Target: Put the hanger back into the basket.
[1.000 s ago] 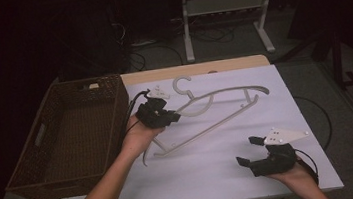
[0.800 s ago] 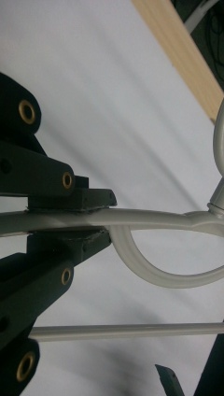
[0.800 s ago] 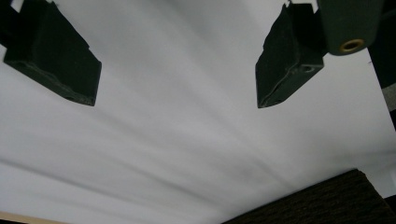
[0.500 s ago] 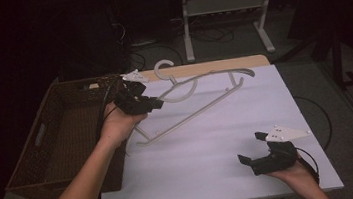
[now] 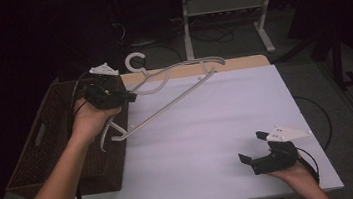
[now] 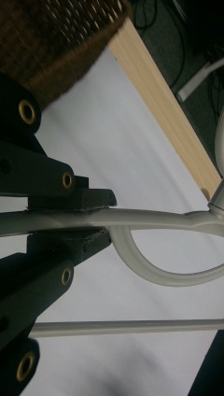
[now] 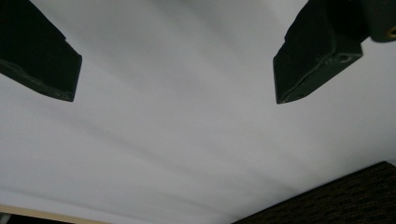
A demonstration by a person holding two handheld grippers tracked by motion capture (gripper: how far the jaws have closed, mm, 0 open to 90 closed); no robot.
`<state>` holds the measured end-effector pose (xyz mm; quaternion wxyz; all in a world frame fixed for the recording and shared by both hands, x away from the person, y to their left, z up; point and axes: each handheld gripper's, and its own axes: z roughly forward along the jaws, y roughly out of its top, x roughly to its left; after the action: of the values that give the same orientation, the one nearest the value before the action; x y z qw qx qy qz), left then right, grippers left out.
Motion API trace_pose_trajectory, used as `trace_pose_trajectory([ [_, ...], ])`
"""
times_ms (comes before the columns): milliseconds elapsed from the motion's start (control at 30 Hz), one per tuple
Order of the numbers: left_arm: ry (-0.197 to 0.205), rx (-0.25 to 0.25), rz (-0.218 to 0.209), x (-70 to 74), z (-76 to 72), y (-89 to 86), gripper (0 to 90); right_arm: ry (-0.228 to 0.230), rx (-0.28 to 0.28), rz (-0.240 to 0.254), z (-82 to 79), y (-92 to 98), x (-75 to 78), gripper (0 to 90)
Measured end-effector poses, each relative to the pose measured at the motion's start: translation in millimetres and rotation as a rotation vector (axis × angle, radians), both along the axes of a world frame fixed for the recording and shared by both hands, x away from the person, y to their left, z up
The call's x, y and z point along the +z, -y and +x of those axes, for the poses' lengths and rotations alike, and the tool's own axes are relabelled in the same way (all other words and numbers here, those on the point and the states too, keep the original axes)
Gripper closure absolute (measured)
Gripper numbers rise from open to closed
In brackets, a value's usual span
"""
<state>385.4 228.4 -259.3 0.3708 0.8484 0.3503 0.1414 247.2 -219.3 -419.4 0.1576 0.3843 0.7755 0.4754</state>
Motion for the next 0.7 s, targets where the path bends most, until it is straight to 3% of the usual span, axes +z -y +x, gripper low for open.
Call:
trace_pose_trajectory([
  [433, 0.010, 0.113, -0.029, 4.4, -5.3, -62.9, 81.5, -0.005, -0.001, -0.002, 0.4, -0.4, -1.2, 0.7],
  [700, 0.013, 0.180, -0.018, 3.2, -12.1, -103.2, 81.6, -0.005, 0.001, -0.004, 0.7, -1.3, -2.3, 0.7],
])
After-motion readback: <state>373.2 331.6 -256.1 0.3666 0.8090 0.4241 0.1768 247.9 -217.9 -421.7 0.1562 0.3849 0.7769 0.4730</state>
